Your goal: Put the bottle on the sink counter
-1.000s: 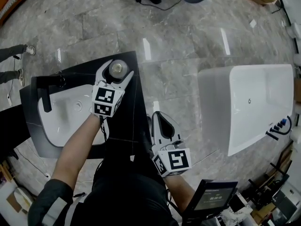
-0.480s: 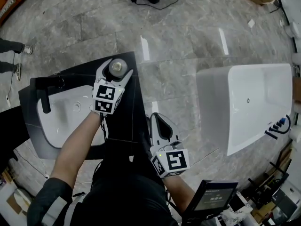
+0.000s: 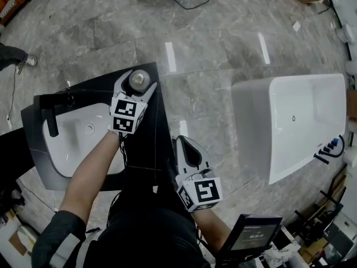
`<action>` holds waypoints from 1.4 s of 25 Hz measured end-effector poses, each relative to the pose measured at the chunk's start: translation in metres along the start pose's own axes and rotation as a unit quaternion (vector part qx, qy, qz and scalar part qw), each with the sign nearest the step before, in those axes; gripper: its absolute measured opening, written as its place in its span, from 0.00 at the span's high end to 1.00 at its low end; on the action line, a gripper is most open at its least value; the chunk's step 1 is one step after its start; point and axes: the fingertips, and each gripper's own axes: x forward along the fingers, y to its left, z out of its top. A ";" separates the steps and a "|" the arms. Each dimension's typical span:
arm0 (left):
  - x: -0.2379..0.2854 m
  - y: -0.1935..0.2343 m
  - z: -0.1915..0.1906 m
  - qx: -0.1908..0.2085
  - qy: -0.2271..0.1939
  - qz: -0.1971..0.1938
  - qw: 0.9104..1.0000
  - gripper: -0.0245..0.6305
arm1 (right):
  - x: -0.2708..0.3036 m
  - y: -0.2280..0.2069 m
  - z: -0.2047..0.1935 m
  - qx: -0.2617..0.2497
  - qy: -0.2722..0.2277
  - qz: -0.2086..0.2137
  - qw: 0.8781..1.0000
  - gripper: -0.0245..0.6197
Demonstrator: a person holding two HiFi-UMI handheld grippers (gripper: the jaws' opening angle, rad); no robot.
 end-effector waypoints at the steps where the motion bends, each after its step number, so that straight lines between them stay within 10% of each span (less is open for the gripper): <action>1: 0.000 0.000 0.000 0.000 -0.001 0.000 1.000 0.45 | 0.000 0.000 -0.001 0.001 0.000 0.001 1.000 0.97; 20: -0.028 0.001 -0.012 -0.018 0.016 0.007 1.000 0.44 | -0.002 0.012 0.004 -0.003 -0.008 0.017 1.000 0.97; 35: -0.171 -0.023 0.024 -0.092 -0.081 -0.015 0.992 0.45 | -0.021 0.070 0.009 -0.037 -0.026 0.064 0.997 0.97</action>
